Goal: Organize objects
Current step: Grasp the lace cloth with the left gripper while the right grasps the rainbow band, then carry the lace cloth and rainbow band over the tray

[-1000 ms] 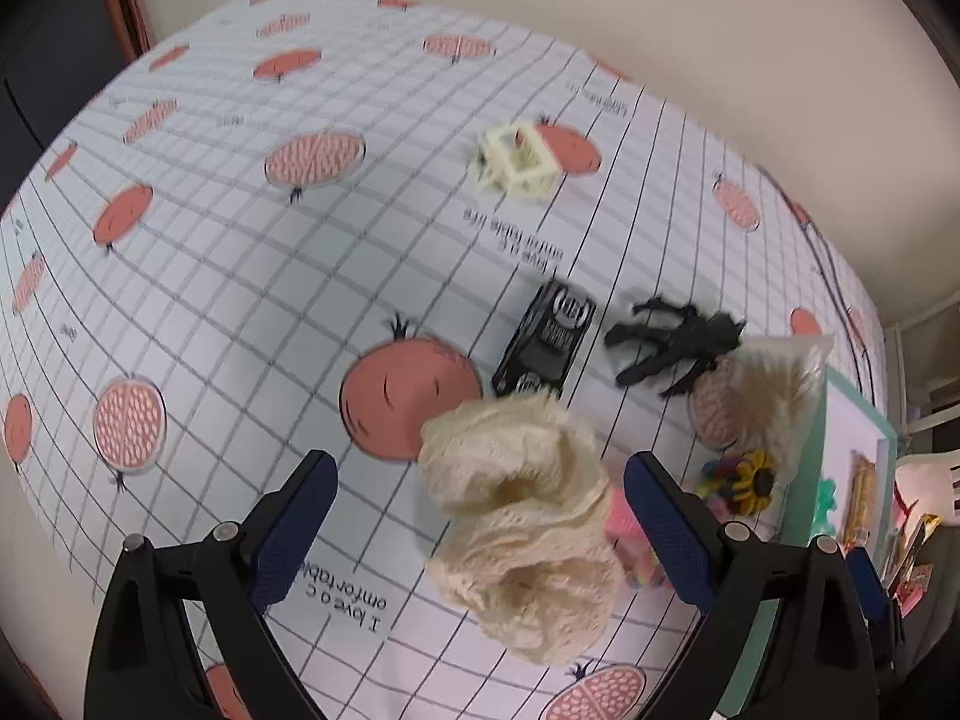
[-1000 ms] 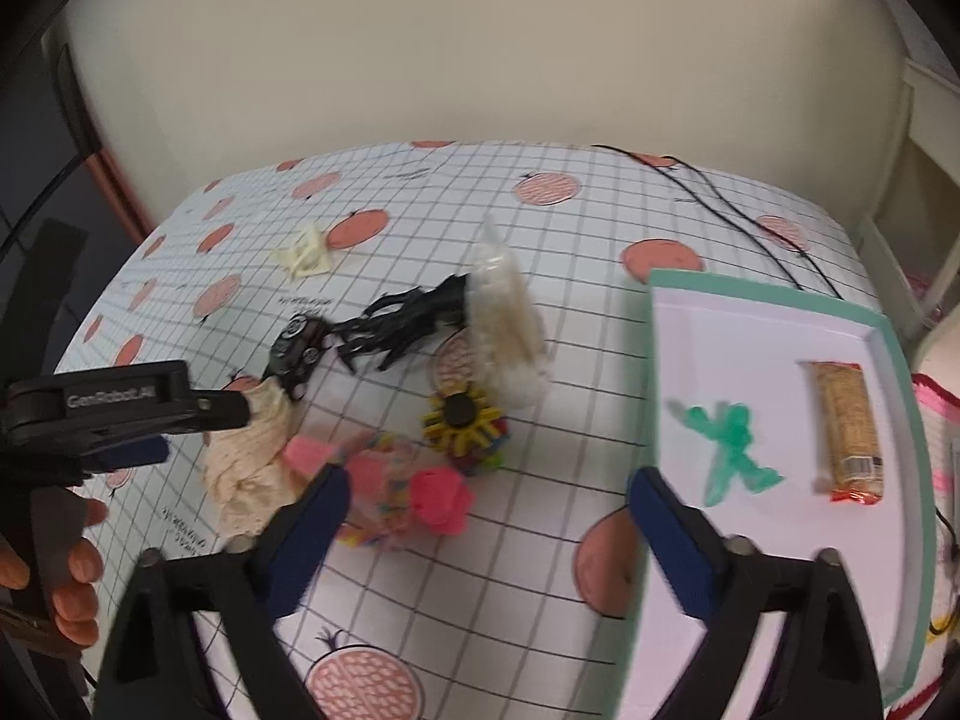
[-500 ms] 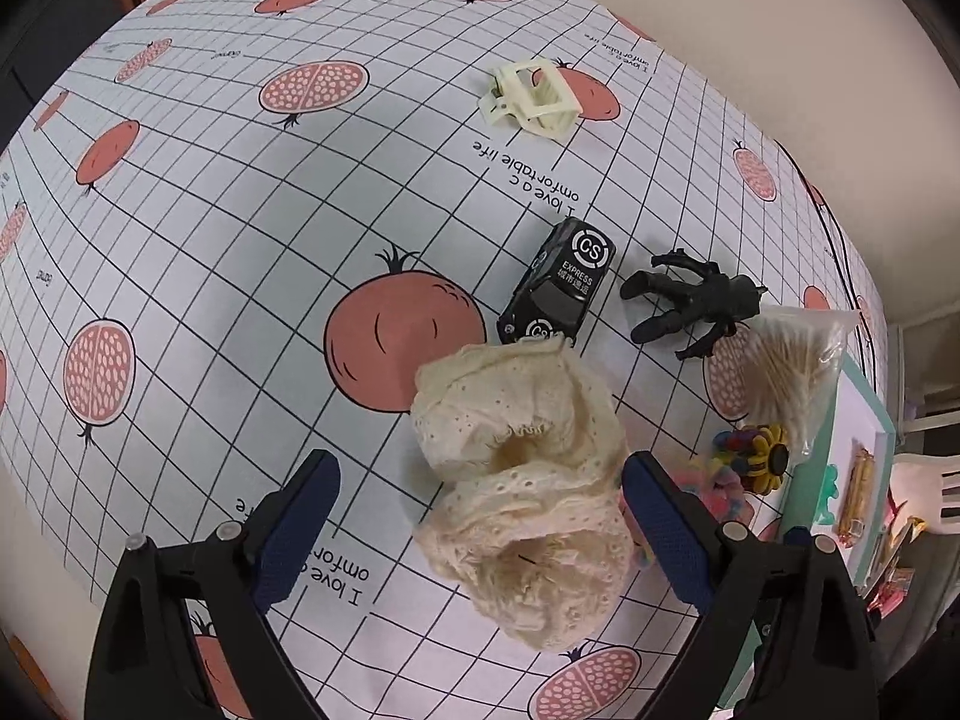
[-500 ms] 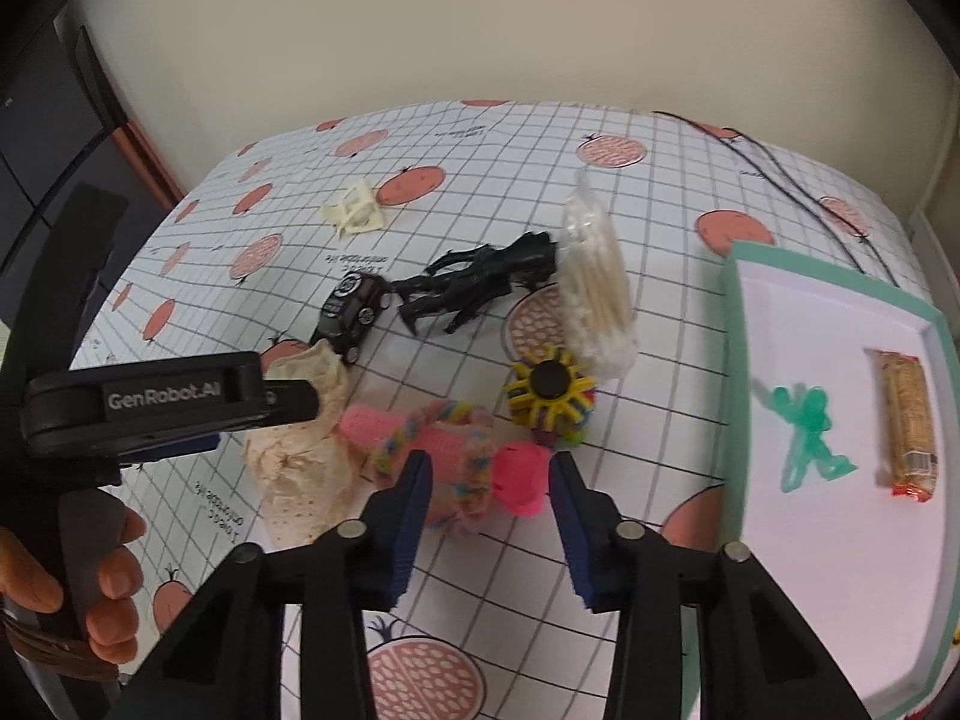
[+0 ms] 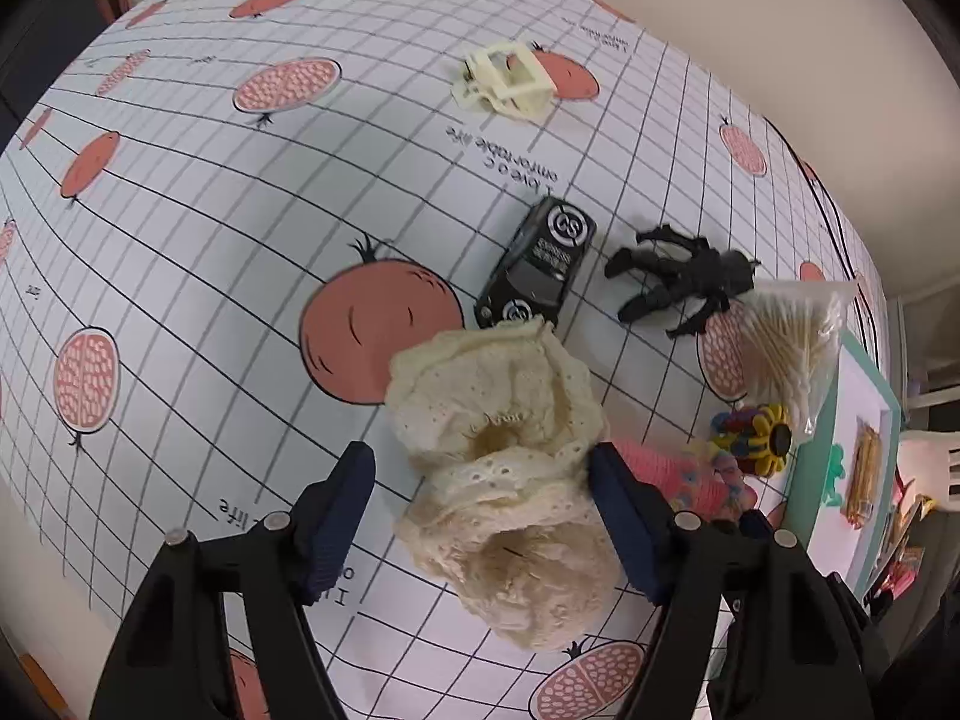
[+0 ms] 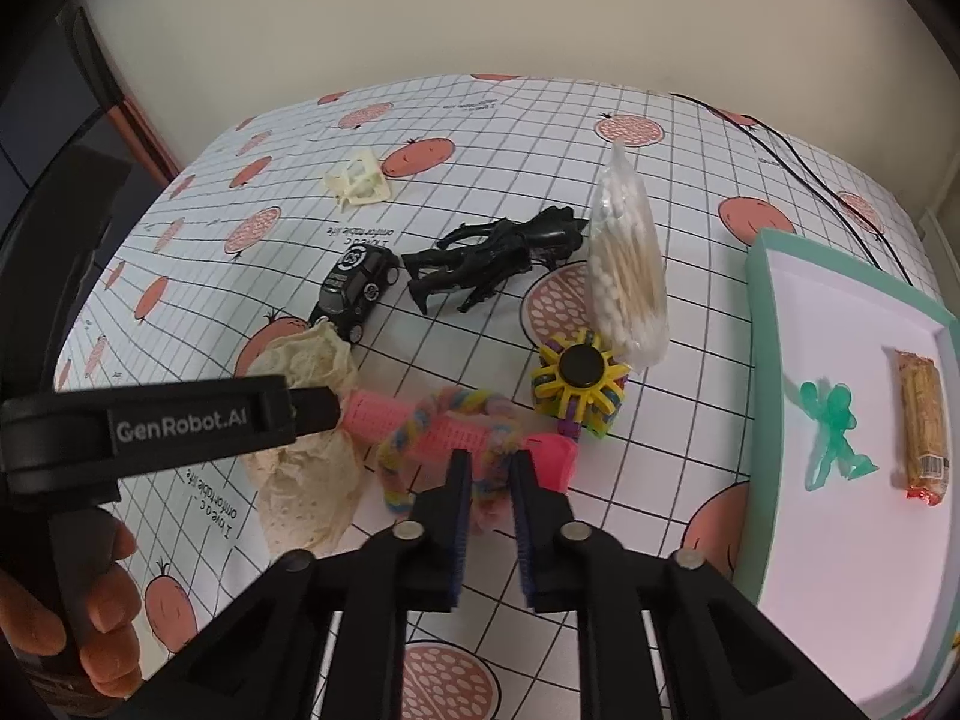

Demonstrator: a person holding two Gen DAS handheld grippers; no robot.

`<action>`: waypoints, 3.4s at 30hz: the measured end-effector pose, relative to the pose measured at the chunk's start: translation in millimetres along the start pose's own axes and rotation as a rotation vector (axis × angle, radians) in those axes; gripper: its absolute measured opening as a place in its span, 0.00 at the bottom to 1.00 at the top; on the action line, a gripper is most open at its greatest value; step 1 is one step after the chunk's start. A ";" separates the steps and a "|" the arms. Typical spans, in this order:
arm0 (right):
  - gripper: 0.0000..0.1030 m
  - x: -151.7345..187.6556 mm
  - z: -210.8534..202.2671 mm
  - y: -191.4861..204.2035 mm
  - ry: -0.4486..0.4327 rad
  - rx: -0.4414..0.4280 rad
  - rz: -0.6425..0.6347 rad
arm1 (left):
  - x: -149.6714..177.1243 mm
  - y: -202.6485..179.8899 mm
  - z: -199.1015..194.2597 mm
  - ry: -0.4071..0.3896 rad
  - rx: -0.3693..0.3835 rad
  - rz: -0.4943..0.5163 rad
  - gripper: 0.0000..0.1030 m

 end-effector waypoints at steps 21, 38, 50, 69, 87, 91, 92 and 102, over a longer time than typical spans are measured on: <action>0.01 -0.9 -6.6 -4.8 -0.014 -0.034 0.034 | 2.3 -7.8 4.1 0.001 0.015 0.033 0.23; 0.01 -5.0 -21.1 -9.2 -0.075 -0.055 0.046 | 0.9 -1.5 -20.2 -0.101 0.045 -0.016 0.16; 0.04 -1.7 -13.6 -18.3 -0.059 -0.046 0.073 | -6.5 7.1 -24.7 -0.124 0.064 -0.077 0.15; 0.25 -1.1 0.3 -5.2 -0.028 -0.006 0.018 | -6.5 7.9 -31.0 -0.144 0.087 -0.110 0.16; 0.14 -4.8 -14.2 -11.0 -0.064 -0.046 0.046 | -4.9 7.7 -28.8 -0.137 0.083 -0.109 0.16; 0.14 -8.3 -28.7 -21.8 -0.123 -0.080 0.092 | -4.8 7.9 -34.6 -0.162 0.102 -0.117 0.16; 0.14 -8.8 -33.0 -25.5 -0.139 -0.084 0.103 | -5.3 8.1 -36.3 -0.171 0.111 -0.117 0.16; 0.14 -5.2 -62.3 -68.8 -0.200 -0.050 0.185 | -3.9 -3.5 -55.0 -0.257 0.191 -0.095 0.16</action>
Point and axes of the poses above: each gripper's, at about its wrist camera, not at the fingertips, and z roughly the way its jaws point, y to its left, x to its underside, the point moved 2 cm from there along z, roughly the way its jaws point, and after that the axes turned 10 degrees about -x, right-handed, at the moved point
